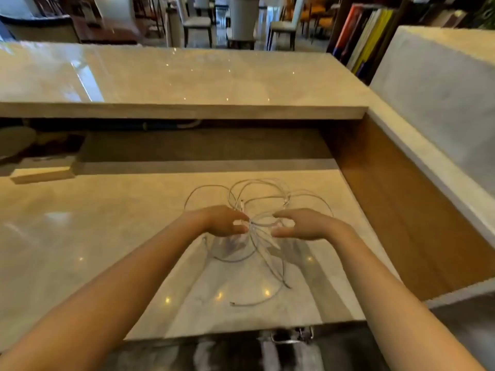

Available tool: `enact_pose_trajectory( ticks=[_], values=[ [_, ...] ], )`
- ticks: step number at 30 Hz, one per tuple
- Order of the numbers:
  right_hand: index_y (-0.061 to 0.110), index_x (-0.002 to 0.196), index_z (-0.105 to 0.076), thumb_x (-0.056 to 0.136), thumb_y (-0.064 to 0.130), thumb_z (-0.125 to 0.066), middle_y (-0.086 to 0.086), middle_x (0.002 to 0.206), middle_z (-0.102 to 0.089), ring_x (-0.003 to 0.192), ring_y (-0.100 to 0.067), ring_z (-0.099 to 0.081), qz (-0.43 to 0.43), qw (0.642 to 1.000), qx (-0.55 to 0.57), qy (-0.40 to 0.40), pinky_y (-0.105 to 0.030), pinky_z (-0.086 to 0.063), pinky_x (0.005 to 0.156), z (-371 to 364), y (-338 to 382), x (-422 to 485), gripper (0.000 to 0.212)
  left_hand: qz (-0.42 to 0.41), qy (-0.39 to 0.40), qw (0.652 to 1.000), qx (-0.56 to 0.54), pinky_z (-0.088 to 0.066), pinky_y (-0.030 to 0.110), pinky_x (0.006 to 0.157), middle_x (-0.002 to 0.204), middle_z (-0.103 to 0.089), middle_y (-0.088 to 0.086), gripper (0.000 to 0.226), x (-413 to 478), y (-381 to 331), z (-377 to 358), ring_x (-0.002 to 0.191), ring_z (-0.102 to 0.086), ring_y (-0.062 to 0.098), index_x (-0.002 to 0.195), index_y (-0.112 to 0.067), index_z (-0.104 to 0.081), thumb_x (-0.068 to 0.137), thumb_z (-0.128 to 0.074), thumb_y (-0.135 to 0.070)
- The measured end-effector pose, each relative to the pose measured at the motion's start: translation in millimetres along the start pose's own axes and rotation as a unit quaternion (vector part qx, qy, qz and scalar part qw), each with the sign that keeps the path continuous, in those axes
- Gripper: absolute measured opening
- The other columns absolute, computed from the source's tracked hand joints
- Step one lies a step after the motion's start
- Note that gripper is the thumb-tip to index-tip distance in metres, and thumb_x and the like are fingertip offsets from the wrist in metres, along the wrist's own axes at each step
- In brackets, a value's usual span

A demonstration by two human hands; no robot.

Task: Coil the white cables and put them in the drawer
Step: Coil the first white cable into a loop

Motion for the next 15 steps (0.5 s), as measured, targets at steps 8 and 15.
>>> enact_pose_trajectory(
  ticks=[8, 15],
  values=[
    [0.017, 0.137, -0.044, 0.085, 0.031, -0.063, -0.007, 0.133, -0.053, 0.12, -0.023, -0.049, -0.006, 0.992, 0.049, -0.12, -0.034, -0.042, 0.097, -87, -5, -6, 0.057, -0.011, -0.131, 0.99, -0.06, -0.046, 0.031, 0.082, 0.111, -0.066, 0.004, 0.04, -11, -10, -81, 0.099, -0.058, 0.019, 0.123, -0.018, -0.059, 0.092, -0.049, -0.041],
    [0.012, 0.12, -0.052, 0.088, 0.014, -0.056, -0.01, 0.111, -0.06, 0.097, -0.023, -0.057, -0.024, 0.973, 0.115, -0.197, -0.029, -0.044, 0.075, -103, -5, -1, 0.032, 0.012, -0.19, 0.979, -0.075, -0.043, 0.032, 0.082, 0.112, -0.054, 0.004, 0.036, -7, -15, -117, 0.103, -0.051, 0.022, 0.122, -0.016, -0.05, 0.088, -0.056, -0.027]
  ],
)
Point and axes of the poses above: each hand's wrist, its own x-axis towards the middle knuckle, its own z-axis out of the back of the hand, y = z × x, the point moved 1 cm from there along x, towards the middle knuckle
